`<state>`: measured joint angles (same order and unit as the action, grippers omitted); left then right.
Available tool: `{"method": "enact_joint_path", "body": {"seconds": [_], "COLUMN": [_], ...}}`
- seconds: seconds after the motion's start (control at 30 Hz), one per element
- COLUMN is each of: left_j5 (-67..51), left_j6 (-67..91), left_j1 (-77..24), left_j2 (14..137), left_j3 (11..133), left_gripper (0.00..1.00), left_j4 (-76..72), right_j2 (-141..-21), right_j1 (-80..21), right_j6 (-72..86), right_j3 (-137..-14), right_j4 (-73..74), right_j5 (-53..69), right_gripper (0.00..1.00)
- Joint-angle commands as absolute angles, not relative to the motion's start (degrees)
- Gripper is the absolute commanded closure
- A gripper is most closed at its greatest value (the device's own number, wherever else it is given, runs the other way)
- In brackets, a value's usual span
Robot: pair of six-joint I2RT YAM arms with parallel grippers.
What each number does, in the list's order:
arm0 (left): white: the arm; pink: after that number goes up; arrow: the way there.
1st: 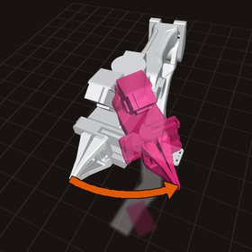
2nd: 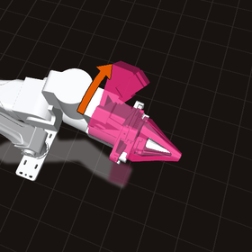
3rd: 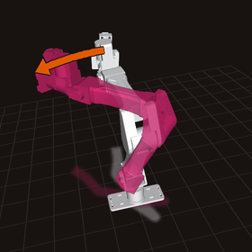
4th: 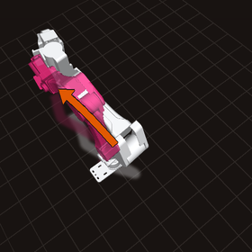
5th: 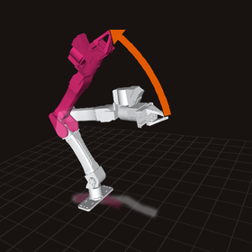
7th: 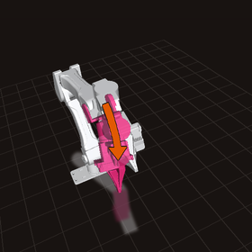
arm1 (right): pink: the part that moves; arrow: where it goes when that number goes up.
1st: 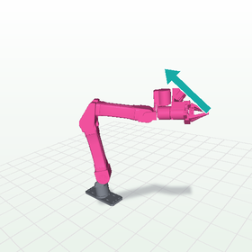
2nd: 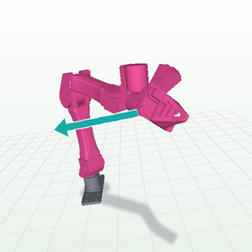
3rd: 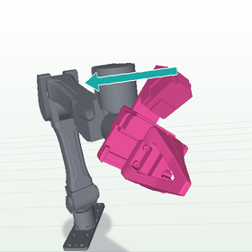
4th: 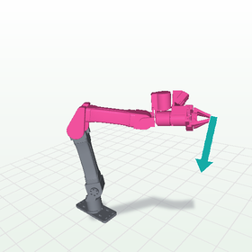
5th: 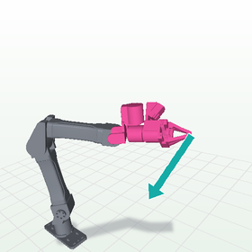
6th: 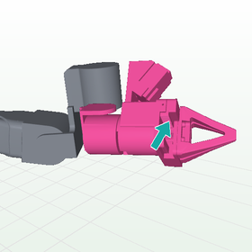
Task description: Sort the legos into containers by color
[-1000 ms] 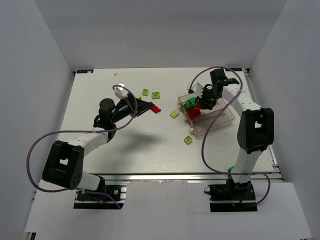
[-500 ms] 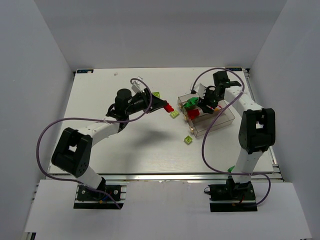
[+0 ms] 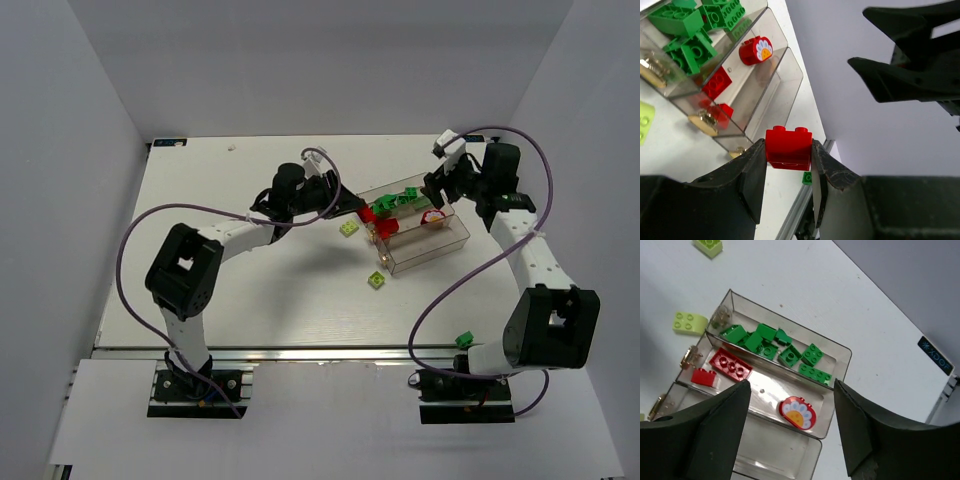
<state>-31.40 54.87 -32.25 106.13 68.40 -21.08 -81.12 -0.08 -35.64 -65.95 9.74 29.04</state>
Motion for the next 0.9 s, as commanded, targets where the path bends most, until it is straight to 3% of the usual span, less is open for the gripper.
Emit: {"method": "enact_joint_path", "body": {"seconds": [0.0, 0.03, 0.13, 0.2, 0.3, 0.37, 0.43, 0.87], "left_j5": [-30.41, -30.15, -29.53, -28.74, -26.99, -25.32, -24.61, -21.54], "left_j6": [53.00, 52.39, 50.20, 49.05, 47.20, 46.06, 45.62, 41.58], "left_j1": [-33.31, -33.48, -34.19, -34.71, -35.07, -35.24, -35.51, -37.62], "left_j2": [108.27, 109.06, 112.14, 114.24, 116.10, 117.86, 119.78, 131.57], "left_j3": [73.64, 74.78, 79.62, 83.21, 86.82, 88.41, 90.43, 107.04], "left_gripper": [0.91, 0.91, 0.91, 0.91, 0.91, 0.91, 0.91, 0.88], "left_j4": [-18.99, -18.29, -14.78, -12.15, -9.85, -8.88, -8.61, -0.36], "right_j2": [-81.74, -81.65, -80.77, -80.51, -80.86, -81.38, -81.47, -79.54], "right_j1": [1.31, 1.49, 2.28, 2.81, 3.95, 5.00, 5.53, 8.43], "right_j6": [-29.54, -28.66, -24.09, -21.63, -19.52, -18.72, -18.37, -17.14], "right_j3": [-65.39, -65.30, -64.43, -64.34, -66.35, -67.94, -68.55, -65.04], "right_j4": [5.26, 5.71, 5.02, 4.83, 7.81, 10.09, 11.24, 11.07], "right_j5": [34.53, 35.67, 38.67, 39.46, 40.51, 42.87, 43.85, 46.58], "right_gripper": [0.29, 0.45, 0.75, 0.80, 0.76, 0.57, 0.48, 0.42]}}
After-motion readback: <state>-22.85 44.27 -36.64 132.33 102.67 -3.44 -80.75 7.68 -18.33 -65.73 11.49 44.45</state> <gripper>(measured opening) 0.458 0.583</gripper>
